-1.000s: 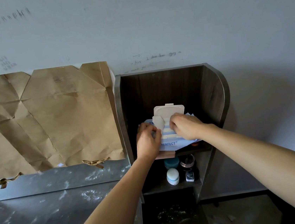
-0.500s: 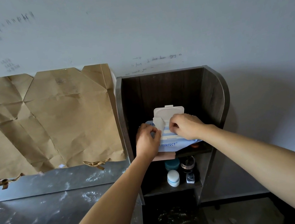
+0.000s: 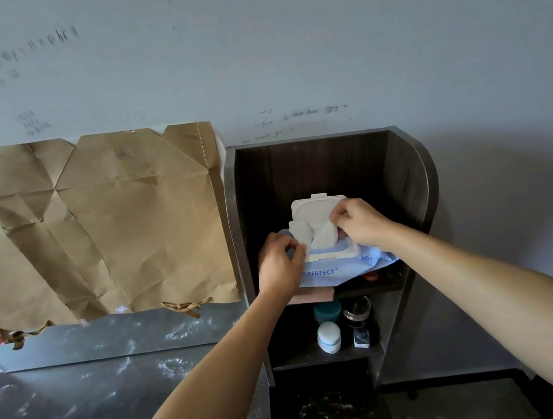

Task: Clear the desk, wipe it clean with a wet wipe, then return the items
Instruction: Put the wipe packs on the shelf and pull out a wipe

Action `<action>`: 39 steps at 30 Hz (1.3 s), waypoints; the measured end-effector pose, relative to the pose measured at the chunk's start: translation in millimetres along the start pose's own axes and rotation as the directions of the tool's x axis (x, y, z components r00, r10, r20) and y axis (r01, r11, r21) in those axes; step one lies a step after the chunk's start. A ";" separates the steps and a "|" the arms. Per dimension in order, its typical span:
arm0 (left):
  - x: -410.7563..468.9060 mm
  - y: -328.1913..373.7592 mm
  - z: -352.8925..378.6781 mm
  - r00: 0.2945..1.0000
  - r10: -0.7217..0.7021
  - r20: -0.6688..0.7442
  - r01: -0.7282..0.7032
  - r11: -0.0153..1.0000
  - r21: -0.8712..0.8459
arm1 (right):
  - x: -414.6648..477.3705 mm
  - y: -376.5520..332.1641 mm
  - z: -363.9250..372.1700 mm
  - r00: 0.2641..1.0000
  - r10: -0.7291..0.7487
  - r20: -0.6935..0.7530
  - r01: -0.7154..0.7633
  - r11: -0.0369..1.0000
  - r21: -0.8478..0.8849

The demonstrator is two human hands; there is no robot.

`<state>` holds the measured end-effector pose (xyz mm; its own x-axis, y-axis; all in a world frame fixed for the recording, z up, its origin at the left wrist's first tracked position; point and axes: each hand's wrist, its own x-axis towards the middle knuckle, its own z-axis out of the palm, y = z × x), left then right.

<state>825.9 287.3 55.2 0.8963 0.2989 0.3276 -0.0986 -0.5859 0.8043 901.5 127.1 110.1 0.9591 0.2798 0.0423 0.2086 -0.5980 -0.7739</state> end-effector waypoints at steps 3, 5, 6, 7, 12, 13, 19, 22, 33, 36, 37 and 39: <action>-0.5 -0.8 -0.2 1.000 0.010 0.004 -0.010 1.000 -0.001 | -3.4 -0.7 -3.3 0.997 -0.066 -0.037 0.067 0.998 0.019; -0.7 -1.1 -0.3 1.000 0.012 0.009 -0.012 1.000 0.001 | -7.2 -2.2 -8.4 0.984 -0.171 -0.049 0.171 0.985 -0.009; -0.7 -1.4 -0.2 1.000 0.012 0.011 -0.012 1.000 0.003 | -9.4 -1.8 -11.4 0.974 -0.223 -0.034 0.221 0.973 -0.073; -0.7 -1.6 0.4 1.000 0.012 0.013 -0.012 1.000 0.008 | -12.1 -1.0 -13.8 0.966 -0.259 -0.003 0.254 0.950 -0.181; -1.8 -1.4 2.4 1.000 0.011 0.004 -0.011 0.999 0.041 | -16.7 8.1 -8.6 0.950 -0.306 0.061 0.283 0.763 -0.581; -1.9 -1.2 2.0 1.000 0.010 0.004 -0.011 0.999 0.037 | -15.9 9.0 -6.7 0.957 -0.289 0.014 0.256 0.822 -0.509; -1.5 -0.8 1.0 1.000 0.012 0.004 -0.012 1.000 0.024 | -8.1 -2.9 -18.8 0.963 0.001 -0.269 0.063 0.971 0.229; -1.0 -2.2 2.3 1.000 0.006 0.000 -0.005 0.999 0.032 | -8.1 -0.7 -22.9 0.990 0.080 -0.120 -0.048 0.967 0.249; 1.5 -1.7 2.3 0.999 -0.034 0.021 0.034 0.999 0.010 | -24.2 6.5 -2.4 0.992 -0.123 -0.009 0.101 0.850 -0.517; -0.8 0.5 -0.5 1.000 0.001 0.023 -0.002 1.000 0.029 | -24.5 4.1 -3.7 0.979 -0.137 -0.149 0.063 0.904 -0.422; -1.7 2.0 -1.9 0.999 0.038 0.024 -0.039 0.998 0.051 | -24.6 3.0 -6.1 0.960 -0.138 -0.245 0.056 0.948 -0.315; -2.8 6.8 -4.0 0.986 0.159 0.051 -0.164 0.978 0.132 | -24.6 -0.3 -14.0 0.899 -0.125 -0.420 0.066 0.986 -0.154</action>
<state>820.9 285.5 61.8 0.8901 0.1637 0.4254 -0.1864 -0.7210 0.6674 880.5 109.9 118.2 0.9162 0.0109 0.4005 0.2979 -0.6870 -0.6628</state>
